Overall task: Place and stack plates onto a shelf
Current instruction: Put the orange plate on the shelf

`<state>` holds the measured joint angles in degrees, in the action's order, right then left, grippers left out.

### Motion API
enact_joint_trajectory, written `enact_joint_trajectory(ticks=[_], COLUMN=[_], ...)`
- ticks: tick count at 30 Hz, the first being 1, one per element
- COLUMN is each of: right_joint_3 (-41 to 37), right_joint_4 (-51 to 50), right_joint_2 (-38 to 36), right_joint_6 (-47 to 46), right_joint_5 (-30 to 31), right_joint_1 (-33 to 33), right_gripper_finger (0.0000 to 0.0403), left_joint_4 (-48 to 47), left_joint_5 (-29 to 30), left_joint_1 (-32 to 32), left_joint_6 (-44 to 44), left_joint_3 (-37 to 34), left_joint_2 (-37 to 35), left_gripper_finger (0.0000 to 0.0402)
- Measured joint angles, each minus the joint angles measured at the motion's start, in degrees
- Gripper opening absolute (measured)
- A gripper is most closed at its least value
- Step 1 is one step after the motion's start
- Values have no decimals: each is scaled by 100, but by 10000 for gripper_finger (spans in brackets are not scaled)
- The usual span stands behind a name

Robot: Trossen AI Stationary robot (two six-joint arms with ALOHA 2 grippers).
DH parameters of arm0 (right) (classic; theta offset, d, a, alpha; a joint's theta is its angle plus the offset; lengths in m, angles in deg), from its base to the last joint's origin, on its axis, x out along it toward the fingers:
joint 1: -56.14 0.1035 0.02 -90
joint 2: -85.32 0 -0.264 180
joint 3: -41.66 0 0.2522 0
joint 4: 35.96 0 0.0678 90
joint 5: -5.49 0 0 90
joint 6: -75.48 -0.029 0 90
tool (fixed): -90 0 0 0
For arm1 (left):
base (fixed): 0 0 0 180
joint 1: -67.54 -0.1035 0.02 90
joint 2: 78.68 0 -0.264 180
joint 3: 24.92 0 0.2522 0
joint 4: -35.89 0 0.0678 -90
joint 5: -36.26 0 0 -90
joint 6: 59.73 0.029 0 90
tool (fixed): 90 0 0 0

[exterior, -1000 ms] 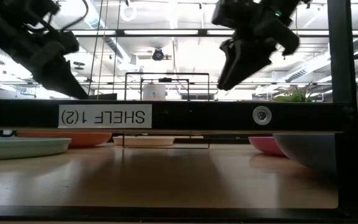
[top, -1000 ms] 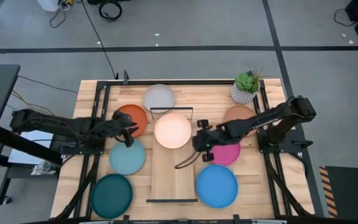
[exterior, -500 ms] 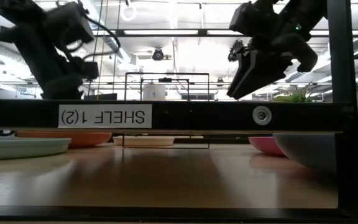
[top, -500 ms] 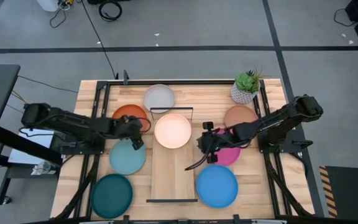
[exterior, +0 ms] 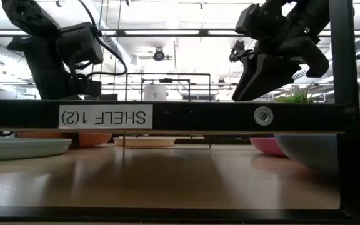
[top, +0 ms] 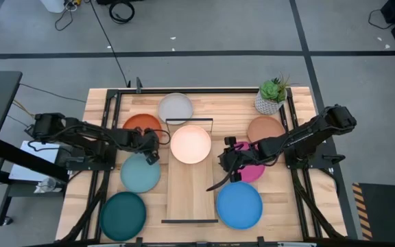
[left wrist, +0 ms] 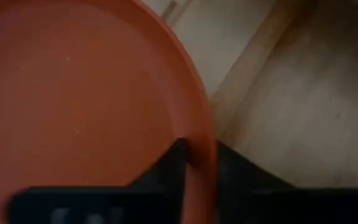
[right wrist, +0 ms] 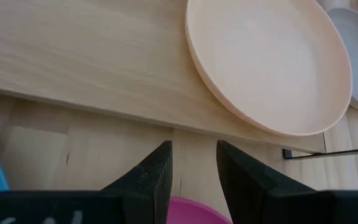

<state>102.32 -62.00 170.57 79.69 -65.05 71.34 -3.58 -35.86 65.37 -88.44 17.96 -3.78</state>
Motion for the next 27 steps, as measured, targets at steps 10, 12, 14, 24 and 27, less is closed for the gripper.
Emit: enact_joint_trajectory(ticks=[10,12,14,24,27], right_joint_3=[0,0,2,2,2], right_joint_4=[-302,-461,-595,-890,-1061], right_joint_2=[-208,-368,-521,-750,-750], right_joint_6=[-186,-392,-579,-1120,-1430], right_joint_5=[77,154,246,919,1306], right_joint_1=[22,72,152,893,1132], right_gripper_finger=[131,131,131,131,131], left_joint_4=[-2645,-3026,-3406,-1943,-1492], left_joint_5=[477,472,366,1226,1168], left_joint_1=[236,325,416,1941,2604], left_joint_6=[-129,-230,-402,1619,2892], left_joint_3=[1784,2260,2706,3890,3895], left_joint_2=[-661,-844,-991,-1097,-828], left_gripper_finger=[15,15,15,15,15])
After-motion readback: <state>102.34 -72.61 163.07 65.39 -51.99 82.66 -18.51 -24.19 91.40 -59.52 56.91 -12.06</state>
